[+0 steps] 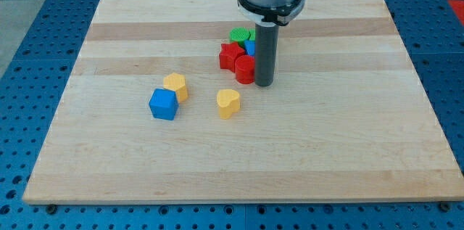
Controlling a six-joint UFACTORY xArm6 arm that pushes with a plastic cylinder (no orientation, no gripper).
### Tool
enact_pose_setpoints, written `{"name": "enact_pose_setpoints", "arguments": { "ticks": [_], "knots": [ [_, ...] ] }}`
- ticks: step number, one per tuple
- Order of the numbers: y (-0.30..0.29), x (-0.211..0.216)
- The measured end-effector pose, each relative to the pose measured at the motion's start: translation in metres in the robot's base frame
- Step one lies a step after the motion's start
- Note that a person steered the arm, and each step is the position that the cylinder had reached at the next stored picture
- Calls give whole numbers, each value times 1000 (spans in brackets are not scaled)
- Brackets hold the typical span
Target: Move the yellow hexagon close to the green star
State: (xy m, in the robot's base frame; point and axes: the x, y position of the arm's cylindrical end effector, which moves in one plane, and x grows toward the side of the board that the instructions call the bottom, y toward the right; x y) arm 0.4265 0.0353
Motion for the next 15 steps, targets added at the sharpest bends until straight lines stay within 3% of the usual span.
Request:
{"name": "enact_pose_setpoints", "arguments": {
  "ticks": [3,5,7,8,10,12,15],
  "knots": [
    [5,2],
    [21,51],
    [-37,106],
    [-87,108],
    [-181,103],
    [-196,52],
    [-204,6]
  ]
}}
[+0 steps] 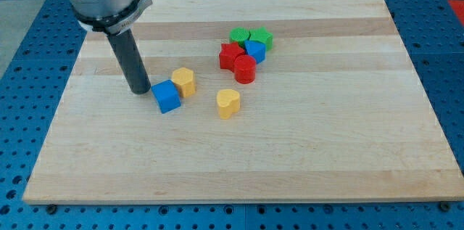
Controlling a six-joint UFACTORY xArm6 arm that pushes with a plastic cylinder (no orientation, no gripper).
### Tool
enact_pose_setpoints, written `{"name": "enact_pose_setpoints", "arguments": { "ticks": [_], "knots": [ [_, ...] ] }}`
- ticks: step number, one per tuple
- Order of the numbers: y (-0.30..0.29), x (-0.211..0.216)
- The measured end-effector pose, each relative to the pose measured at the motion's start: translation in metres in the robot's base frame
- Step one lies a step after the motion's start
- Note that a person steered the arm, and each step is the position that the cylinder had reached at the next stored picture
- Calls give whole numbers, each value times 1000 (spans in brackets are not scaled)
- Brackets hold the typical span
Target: Move the yellow hexagon close to the green star
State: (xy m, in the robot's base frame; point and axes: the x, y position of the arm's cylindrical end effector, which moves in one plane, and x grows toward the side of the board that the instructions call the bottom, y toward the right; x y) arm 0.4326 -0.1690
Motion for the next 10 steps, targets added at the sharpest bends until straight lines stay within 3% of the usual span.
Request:
{"name": "enact_pose_setpoints", "arguments": {
  "ticks": [3,6,8,10],
  "knots": [
    [58,-4],
    [111,19],
    [85,19],
    [80,-11]
  ]
}}
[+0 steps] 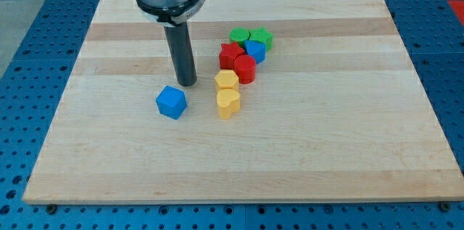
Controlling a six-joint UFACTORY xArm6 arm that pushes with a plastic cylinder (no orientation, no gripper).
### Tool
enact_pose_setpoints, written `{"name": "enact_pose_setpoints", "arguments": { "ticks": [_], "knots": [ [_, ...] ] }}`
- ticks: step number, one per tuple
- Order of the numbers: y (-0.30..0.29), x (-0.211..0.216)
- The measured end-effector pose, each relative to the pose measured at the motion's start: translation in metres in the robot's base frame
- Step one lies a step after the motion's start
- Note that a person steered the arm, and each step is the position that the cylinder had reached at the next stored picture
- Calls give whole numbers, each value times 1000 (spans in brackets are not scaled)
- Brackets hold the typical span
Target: Move the yellow hexagon close to the green star
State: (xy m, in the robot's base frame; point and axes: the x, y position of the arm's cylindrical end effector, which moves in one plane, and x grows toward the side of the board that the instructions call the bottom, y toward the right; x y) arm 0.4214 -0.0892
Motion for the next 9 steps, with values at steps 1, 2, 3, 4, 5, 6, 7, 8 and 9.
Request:
{"name": "enact_pose_setpoints", "arguments": {
  "ticks": [1,2,3,4,5,6,7,8,9],
  "knots": [
    [14,0],
    [30,3],
    [46,21],
    [69,34],
    [93,35],
    [105,42],
    [110,57],
    [124,56],
    [146,46]
  ]
}}
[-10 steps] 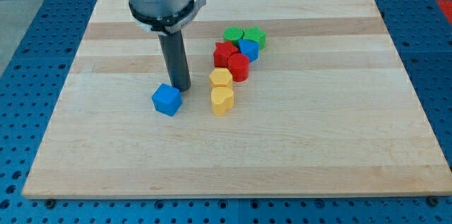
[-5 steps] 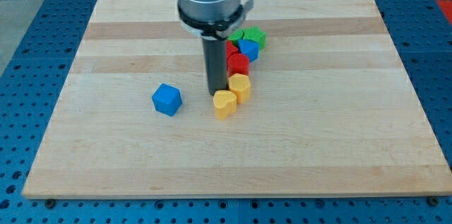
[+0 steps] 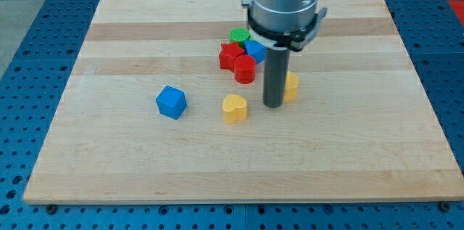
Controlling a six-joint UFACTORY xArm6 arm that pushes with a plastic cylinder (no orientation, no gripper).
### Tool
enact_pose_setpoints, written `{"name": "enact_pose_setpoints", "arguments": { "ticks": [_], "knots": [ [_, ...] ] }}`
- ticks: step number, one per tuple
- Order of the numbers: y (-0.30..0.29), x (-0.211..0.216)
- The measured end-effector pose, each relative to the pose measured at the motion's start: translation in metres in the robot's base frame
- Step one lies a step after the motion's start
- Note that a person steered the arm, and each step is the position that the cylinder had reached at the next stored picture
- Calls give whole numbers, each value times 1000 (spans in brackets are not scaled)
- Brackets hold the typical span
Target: Move the yellow hexagon close to the green star
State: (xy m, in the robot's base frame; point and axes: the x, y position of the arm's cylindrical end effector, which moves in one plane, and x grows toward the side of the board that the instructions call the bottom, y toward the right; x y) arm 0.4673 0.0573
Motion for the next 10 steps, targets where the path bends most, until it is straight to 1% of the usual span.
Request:
{"name": "enact_pose_setpoints", "arguments": {
  "ticks": [2,3,4,5,6,7,10],
  "knots": [
    [49,0],
    [52,-10],
    [45,-22],
    [41,-14],
    [22,-4],
    [18,-8],
    [18,-55]
  ]
}}
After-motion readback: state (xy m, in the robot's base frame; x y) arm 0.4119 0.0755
